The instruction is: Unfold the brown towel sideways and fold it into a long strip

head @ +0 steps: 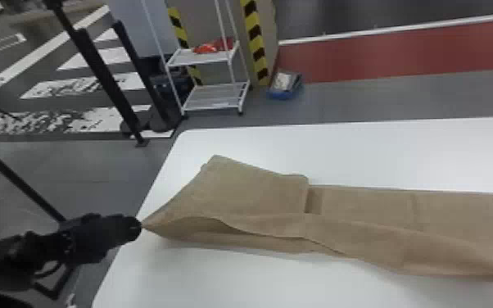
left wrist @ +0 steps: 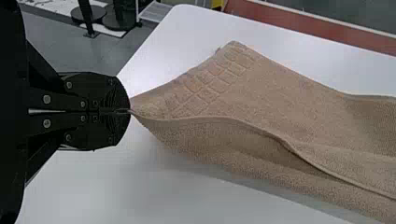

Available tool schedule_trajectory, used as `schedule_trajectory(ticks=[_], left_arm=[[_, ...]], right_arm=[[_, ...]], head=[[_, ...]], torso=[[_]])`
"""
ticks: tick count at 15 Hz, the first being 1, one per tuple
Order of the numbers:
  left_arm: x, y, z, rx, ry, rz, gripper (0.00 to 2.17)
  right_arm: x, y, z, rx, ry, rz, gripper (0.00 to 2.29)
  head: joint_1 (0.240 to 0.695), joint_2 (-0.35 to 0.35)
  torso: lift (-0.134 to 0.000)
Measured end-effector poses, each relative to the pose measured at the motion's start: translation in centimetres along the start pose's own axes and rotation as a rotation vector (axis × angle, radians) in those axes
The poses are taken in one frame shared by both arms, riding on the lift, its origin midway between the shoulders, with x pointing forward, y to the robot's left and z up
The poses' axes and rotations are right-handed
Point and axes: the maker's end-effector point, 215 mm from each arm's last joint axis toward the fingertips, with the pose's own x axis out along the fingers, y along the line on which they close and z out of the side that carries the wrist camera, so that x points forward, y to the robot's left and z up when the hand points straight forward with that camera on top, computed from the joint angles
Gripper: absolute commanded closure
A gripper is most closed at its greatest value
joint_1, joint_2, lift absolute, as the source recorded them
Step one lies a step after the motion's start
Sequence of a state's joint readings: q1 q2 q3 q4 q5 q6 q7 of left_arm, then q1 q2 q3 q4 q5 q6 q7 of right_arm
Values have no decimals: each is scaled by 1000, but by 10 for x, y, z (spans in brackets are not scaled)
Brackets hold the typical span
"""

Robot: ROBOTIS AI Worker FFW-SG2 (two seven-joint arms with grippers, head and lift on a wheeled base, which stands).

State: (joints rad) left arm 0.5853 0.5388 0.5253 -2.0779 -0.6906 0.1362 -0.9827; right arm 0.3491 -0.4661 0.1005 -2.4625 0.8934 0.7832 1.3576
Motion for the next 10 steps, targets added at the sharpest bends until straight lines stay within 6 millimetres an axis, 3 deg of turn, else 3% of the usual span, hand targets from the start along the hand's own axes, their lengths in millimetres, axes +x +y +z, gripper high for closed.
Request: schedule_trajectory(ticks=[4, 10], left_arm=[[-11, -7, -10, -4, 29, -72, 1791], [-41, -7, -26, 16, 63, -115, 1791]], right_arm=[[-20, -11, -16, 10, 5, -33, 1332], [-38, -11, -49, 33, 49, -55, 1332]], head=[[695, 350], [695, 350]], torso=[[-125], [-125]])
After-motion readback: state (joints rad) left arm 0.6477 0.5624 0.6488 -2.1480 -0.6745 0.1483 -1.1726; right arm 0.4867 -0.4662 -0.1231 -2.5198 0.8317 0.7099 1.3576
